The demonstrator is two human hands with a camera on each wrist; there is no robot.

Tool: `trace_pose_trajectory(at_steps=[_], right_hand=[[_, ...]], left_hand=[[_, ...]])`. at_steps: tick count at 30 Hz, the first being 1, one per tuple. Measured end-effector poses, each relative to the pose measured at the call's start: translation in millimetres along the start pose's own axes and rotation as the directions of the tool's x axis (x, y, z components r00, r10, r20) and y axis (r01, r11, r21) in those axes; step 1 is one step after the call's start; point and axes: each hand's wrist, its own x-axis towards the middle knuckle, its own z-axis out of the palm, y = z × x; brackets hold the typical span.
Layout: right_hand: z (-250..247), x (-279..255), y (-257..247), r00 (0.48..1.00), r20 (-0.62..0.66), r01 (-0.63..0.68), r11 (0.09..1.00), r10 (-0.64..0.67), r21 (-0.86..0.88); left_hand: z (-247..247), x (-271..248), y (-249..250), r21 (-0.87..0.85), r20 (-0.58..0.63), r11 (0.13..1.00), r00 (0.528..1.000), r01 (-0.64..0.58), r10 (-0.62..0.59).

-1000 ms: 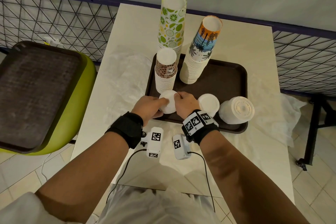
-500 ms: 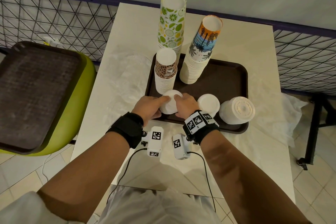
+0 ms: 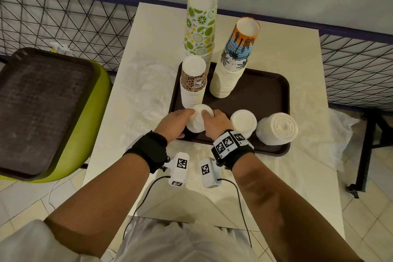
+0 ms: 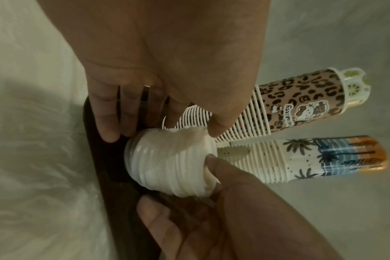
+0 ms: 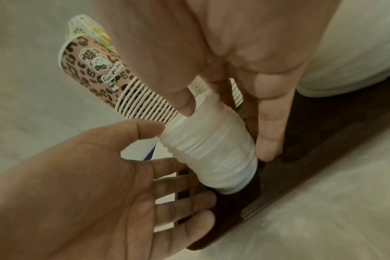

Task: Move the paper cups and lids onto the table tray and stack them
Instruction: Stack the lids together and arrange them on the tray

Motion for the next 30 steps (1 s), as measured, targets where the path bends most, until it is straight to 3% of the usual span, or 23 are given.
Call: trace_pose_trajectory(at_steps=[6, 11, 18, 30], right_hand=[[-1, 0, -1, 0.999, -0.047, -0.025, 0.999, 0.026, 0.027], [-5, 1, 1, 0.997, -0.079, 0.018, 0.999, -0.022, -0.047], [-6, 0, 2, 0.994, -0.065, 0.084, 0.994, -0.089, -0.074], [-8, -4, -2, 0.998, -0.033, 0.052, 0.998, -0.054, -0.042]], left_hand=[[2, -4, 1, 0.067, 0.033, 0.998, 0.999, 0.013, -0.016], [4, 1, 3, 0.065, 0.035, 0.997, 0.998, 0.044, -0.047], [5, 7, 5, 0.008, 0.016, 1.000, 1.000, 0.025, -0.025], [2, 9, 1, 0.033, -0.040, 0.999, 0.999, 0.006, -0.004]])
